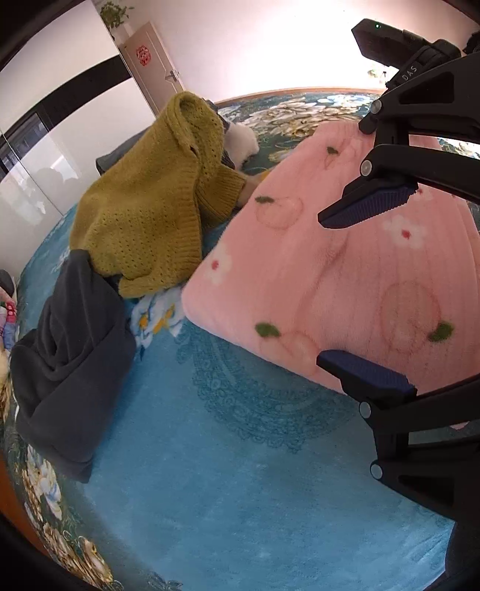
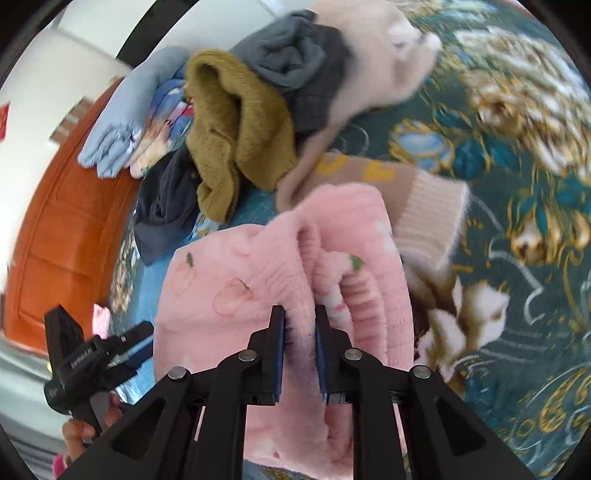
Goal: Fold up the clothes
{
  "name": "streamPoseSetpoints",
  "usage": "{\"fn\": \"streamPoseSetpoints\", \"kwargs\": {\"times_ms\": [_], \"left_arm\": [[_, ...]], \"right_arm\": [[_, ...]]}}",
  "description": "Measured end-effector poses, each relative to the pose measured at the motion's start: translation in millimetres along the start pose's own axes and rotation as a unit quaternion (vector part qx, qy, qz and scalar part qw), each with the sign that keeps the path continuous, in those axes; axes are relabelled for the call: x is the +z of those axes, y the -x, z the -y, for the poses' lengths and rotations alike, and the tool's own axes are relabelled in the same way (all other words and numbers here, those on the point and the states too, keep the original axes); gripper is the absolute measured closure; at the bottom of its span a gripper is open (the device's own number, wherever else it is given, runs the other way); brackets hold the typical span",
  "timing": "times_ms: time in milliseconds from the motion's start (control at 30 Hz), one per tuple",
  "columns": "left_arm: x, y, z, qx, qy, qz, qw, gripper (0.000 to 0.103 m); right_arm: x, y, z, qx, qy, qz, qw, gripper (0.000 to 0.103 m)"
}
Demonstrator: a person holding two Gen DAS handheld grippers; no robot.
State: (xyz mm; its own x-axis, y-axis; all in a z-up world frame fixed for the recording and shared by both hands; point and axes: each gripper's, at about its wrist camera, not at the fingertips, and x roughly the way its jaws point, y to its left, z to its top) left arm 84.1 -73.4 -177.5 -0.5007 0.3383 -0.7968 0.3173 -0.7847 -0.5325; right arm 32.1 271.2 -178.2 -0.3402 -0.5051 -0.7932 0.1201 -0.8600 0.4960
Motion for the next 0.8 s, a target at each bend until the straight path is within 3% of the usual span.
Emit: {"fn": "streamPoseSetpoints", "kwargs": {"times_ms": [67,133,300,367,433,500,633,800], "left_arm": [[0,2,1,-0.01,-0.006,0.002,0.9999,0.031],[0,-1,4,-0.011,-0.012,-0.008,0.9998,0.031],[-3,-13,12,0.001,-0.028,-0.034,0.999,0.031],[-5,-23,11,0.016,-0.026,-0.054,0.9981,0.031],[-6,-34,9,0.029,-0.019,-0.077,0.9964,0.031],[-8,-33,10,0.027,-0.021,-0.078,0.9964,0.031],[-11,-24,15,0.015,-0.033,-0.066,0.9971,0.031],[-15,-12,21,-0.001,-0.048,-0.052,0.9975,0.031]], "right_arm": [[4,16,-12,-0.016,0.028,0.027,0.999,0.073],[9,25,-26,-0.019,0.057,0.042,0.997,0.072],[17,-2,-67,0.02,0.142,0.0,0.99,0.072],[18,-19,-71,0.008,0.168,-0.02,0.986,0.07],[22,-41,-62,-0.05,0.169,-0.041,0.983,0.069],[27,-63,-45,-0.066,0.141,-0.073,0.985,0.071],[29,-64,-41,-0.059,0.117,-0.081,0.988,0.07],[14,-21,-54,-0.034,0.144,-0.045,0.988,0.069]]}}
